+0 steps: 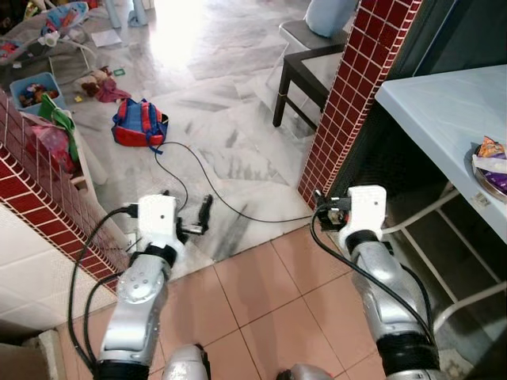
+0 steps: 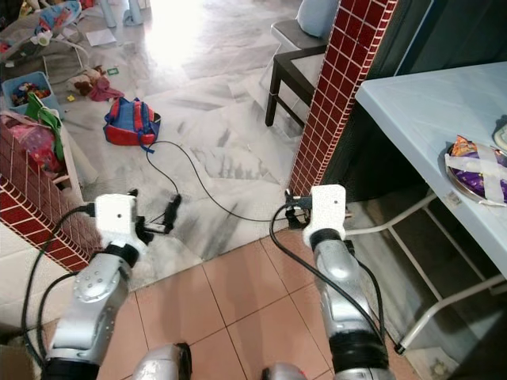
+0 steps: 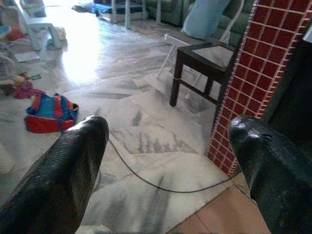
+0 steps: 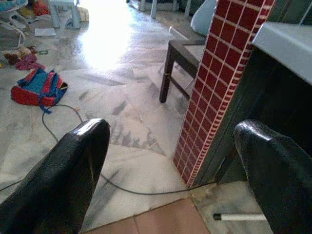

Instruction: Restocking fridge

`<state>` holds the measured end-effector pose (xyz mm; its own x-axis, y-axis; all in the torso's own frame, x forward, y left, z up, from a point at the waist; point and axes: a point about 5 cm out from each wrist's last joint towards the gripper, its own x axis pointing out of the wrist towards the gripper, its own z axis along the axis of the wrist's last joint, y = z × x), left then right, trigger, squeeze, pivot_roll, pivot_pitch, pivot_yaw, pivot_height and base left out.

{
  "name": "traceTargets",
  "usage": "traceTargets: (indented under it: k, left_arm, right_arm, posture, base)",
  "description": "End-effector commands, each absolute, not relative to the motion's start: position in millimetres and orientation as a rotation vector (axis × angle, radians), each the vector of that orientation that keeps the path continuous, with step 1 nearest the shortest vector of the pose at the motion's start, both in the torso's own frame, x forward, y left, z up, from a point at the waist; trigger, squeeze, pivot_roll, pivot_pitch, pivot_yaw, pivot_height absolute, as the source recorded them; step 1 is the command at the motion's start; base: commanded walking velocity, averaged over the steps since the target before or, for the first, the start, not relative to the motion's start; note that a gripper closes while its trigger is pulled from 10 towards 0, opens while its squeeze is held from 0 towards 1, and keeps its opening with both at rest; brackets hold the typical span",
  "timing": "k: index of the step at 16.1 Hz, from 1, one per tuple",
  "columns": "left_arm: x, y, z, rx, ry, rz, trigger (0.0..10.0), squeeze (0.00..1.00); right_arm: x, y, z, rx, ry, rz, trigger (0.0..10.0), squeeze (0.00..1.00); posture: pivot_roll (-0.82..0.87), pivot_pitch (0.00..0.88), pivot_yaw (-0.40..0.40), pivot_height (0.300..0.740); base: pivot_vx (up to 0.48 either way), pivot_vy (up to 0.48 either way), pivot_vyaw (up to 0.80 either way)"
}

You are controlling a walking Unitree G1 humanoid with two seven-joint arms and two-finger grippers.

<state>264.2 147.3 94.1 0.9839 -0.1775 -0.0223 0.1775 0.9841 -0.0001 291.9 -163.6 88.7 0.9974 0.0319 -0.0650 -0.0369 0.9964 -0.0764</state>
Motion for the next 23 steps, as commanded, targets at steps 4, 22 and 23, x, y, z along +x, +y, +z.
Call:
traceTargets:
  k: [4, 22, 23]
  left_arm:
    - [252, 159, 93, 0.013, 0.033, -0.174, 10.0, 0.00]
    - [237, 151, 82, -0.047, 0.073, -0.219, 10.0, 0.00]
    - [237, 151, 82, -0.047, 0.073, -0.220, 10.0, 0.00]
  right_arm:
    - [274, -185, 94, -0.076, 0.072, -0.055, 10.0, 0.00]
    - [260, -186, 99, -0.022, 0.085, -0.034, 10.0, 0.00]
    - [260, -187, 99, -0.025, 0.084, -0.038, 10.0, 0.00]
  posture:
    - [0.04, 0.026, 0.018, 0.740]
    - [0.01, 0.027, 0.012, 0.740]
    - [0.01, 0.031, 0.012, 0.740]
  base:
    - [0.000, 0.000, 0.00]
    - [0.000, 0.000, -0.22]
    - [0.000, 0.000, -0.80]
